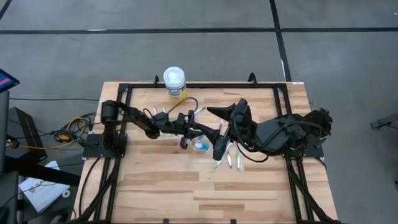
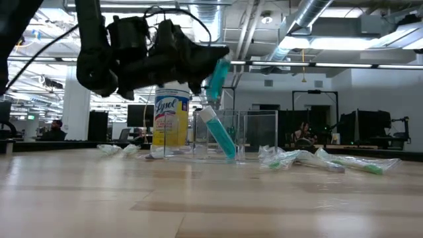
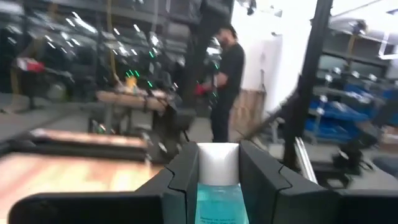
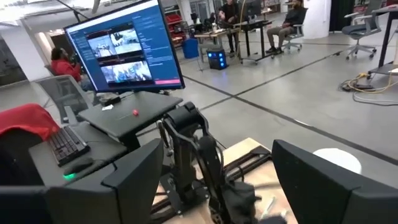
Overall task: Pick & Place toothbrushing station
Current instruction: Put the mouthwash into the middle compartment of the transparent organizer
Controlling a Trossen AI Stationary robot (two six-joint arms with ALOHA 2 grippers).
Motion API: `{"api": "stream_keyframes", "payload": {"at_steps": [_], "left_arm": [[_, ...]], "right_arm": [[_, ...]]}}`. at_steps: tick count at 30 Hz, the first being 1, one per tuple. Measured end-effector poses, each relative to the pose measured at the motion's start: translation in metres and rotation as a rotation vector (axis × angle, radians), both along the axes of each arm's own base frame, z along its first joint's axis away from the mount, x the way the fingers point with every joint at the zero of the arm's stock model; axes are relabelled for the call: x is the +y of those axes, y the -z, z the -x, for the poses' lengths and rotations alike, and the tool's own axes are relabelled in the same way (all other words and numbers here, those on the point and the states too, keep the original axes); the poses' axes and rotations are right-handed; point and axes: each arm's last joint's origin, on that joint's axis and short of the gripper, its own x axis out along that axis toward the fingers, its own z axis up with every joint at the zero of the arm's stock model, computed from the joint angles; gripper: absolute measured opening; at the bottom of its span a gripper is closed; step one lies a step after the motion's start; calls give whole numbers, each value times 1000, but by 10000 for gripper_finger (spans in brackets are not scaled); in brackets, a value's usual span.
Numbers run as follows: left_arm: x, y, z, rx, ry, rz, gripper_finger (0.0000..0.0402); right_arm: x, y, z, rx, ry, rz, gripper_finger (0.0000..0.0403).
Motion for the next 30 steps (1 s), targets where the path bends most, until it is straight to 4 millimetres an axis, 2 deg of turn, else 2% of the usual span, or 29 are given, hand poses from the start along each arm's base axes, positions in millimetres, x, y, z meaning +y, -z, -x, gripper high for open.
{"api": "stream_keyframes", "payload": {"at_steps": [7,16,20,25,30], "left_arm": [[-3,6,-12,1,47,-15,76],[8,7,-11,-6,37,-68,76],[12,15,-11,19,46,-71,76],[11,27,-12,60,76,-59,76],[9,28,-12,61,80,-64,76]], "right_arm": [[-1,3,-6,8,-2,1,290],[-1,3,-5,7,-10,1,290],[-1,3,-5,13,-10,4,290],[-1,3,-5,15,-12,5,290],[-1,4,-5,17,-13,5,290]]}}
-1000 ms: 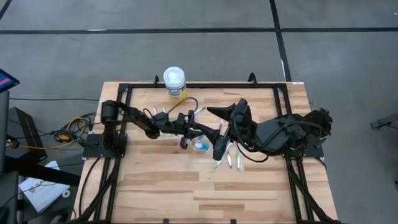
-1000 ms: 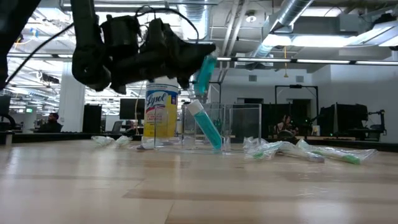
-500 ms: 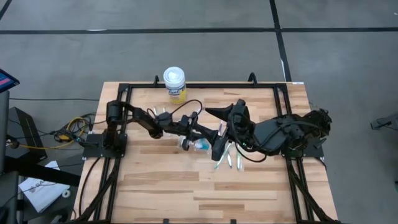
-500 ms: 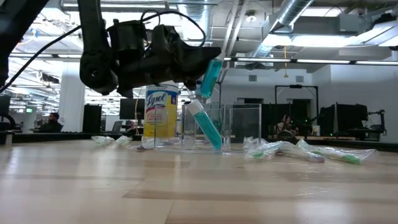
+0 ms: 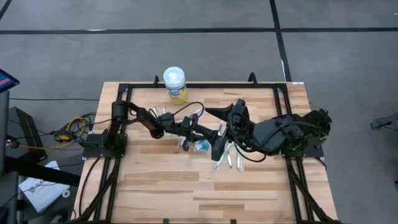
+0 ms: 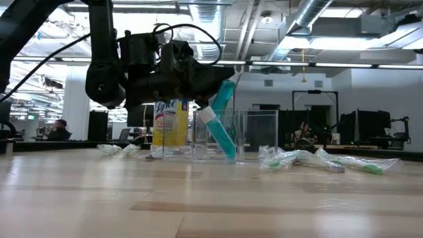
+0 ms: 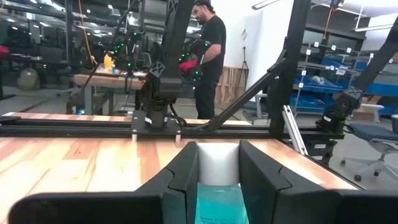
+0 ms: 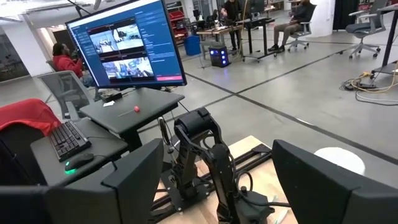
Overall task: Pick & Place toothbrushing station
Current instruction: Put the mouthwash into the middle compartment of the transparent organizer, then put the purple toothbrush into the right compartment of the transparent organizer
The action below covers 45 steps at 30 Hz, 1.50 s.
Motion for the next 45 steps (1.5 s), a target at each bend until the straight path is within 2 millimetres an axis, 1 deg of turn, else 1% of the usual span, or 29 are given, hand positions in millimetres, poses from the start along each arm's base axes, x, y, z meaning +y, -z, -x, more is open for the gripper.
{"api": "stream_keyframes", "payload": {"at_steps": [3,4,5,10,12,15,17,19,21,23,26,28,30,32,35,38,40,42,45], "left_arm": [[0,0,0,0,0,1,77],[0,0,0,2,4,4,86],[0,0,0,4,8,14,102],[0,0,0,18,17,70,211],[0,0,0,20,18,75,240],[-1,-1,0,19,39,74,259],[-1,-9,1,1,68,85,260],[-3,-24,3,-33,97,91,253],[-6,-46,6,-101,113,81,241],[-10,-75,13,-193,132,59,228],[-15,-120,30,-306,153,53,209],[-18,-148,43,-298,186,75,196],[-21,-171,58,-217,223,93,184],[-24,-193,76,-150,239,94,173],[-30,-222,109,-122,255,103,159],[-33,-240,140,-117,265,147,149],[-34,-246,158,-98,257,177,146],[-33,-244,170,-42,220,198,145],[-31,-238,179,37,169,199,145]], "right_arm": [[0,0,0,5,0,3,290],[0,0,0,5,0,2,290],[0,1,0,5,0,3,290],[0,0,0,5,0,2,290],[0,0,0,4,0,2,290],[0,0,0,4,-1,2,290],[0,0,0,4,-1,2,290],[0,0,0,4,-1,2,290],[0,0,0,3,1,2,290],[-1,0,0,2,5,2,290],[-3,0,0,1,31,5,290],[-5,0,0,2,72,13,290],[-6,1,0,6,119,20,290],[-10,4,1,19,185,21,290],[-19,13,2,52,262,-11,290],[-35,27,2,109,301,-101,290],[-48,37,3,167,332,-172,290],[-64,47,7,232,386,-232,290],[-89,58,13,322,491,-315,290]]}}
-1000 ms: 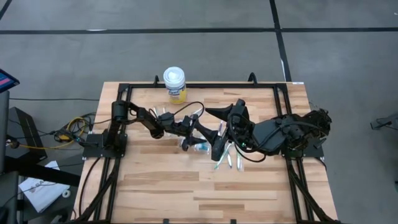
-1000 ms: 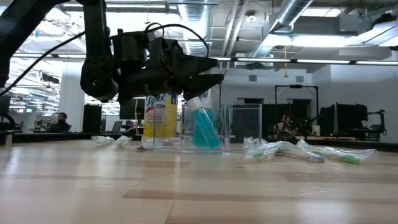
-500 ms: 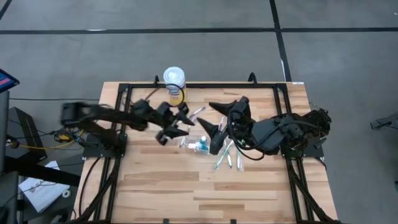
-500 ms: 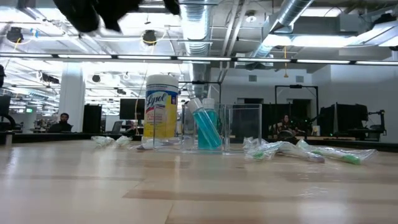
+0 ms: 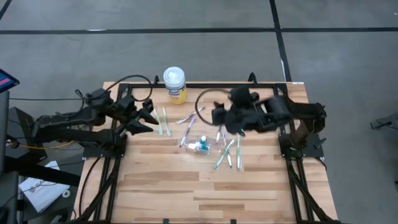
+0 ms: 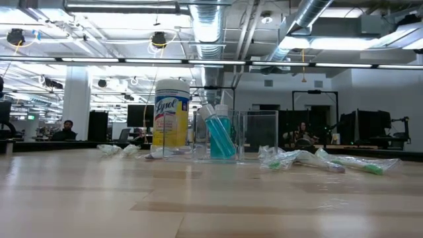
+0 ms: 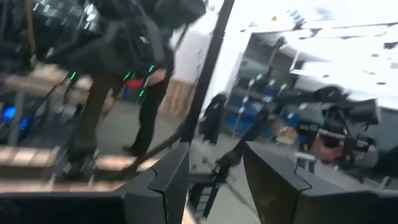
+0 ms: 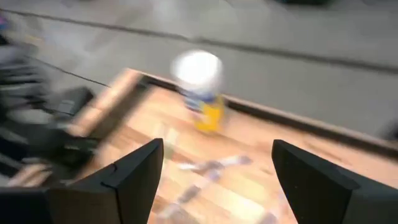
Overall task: Pick & Place toothbrushing station
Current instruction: Put the purple toothbrush into the right compartment of the transparent organizer
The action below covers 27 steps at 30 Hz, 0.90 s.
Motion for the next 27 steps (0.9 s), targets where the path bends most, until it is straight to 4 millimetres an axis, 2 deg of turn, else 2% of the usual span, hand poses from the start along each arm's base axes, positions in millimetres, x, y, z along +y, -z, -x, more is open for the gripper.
{"api": "stream_keyframes", "payload": {"at_steps": [2,5,7,9,11,13,20,23,27], "left_arm": [[3,4,0,30,-21,-16,145],[6,8,-5,49,-42,-40,145],[10,12,-11,67,-60,-68,145],[15,16,-17,86,-79,-89,145],[20,20,-22,109,-74,-88,145],[26,24,-24,130,-47,-85,145],[40,28,-25,131,-32,-122,145],[48,28,-22,135,-45,-122,145],[58,28,-18,141,-84,-118,145]], "right_arm": [[-16,5,1,19,66,-61,290],[-37,18,-11,17,121,-125,290],[-51,34,-14,85,167,-222,290],[-60,62,-21,156,245,-308,290],[-66,97,-31,214,326,-351,290],[-72,126,-40,185,375,-415,289],[-103,210,-43,164,454,-614,267],[-119,229,-49,93,394,-686,259],[-143,240,-46,71,377,-721,255]]}}
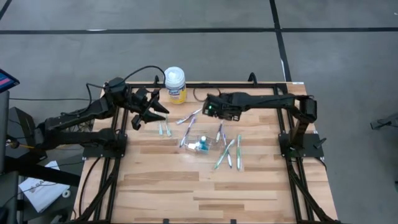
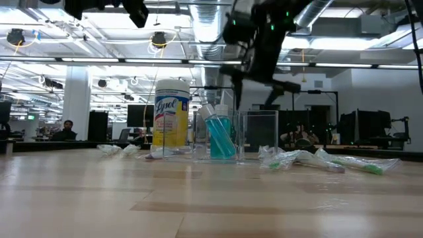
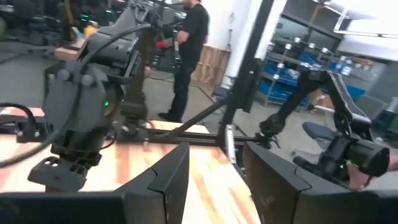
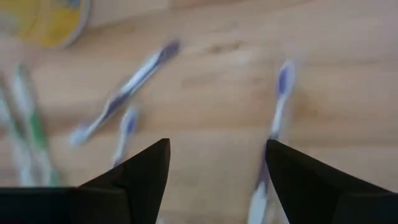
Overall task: Pick & Place toothbrushing station
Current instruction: Put the purple toothbrush into the right compartment of the transparent organizer
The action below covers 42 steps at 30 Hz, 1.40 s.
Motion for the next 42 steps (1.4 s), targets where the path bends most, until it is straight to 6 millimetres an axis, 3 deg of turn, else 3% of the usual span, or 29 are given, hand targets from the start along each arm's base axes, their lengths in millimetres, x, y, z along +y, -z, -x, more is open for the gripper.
{"api": "stream_keyframes", "payload": {"at_steps": [7,18,28,32,42], "left_arm": [[15,0,7,8,-69,24,145],[29,10,2,56,-109,63,145],[37,21,-8,112,-110,115,145],[38,23,-10,120,-110,119,145],[45,24,-7,124,-143,121,145]], "right_arm": [[-29,19,20,83,9,-75,254],[-33,56,35,67,13,-149,254],[-32,71,39,35,36,-151,250],[-31,79,41,6,67,-146,224],[-31,84,42,-9,72,-141,109]]}}
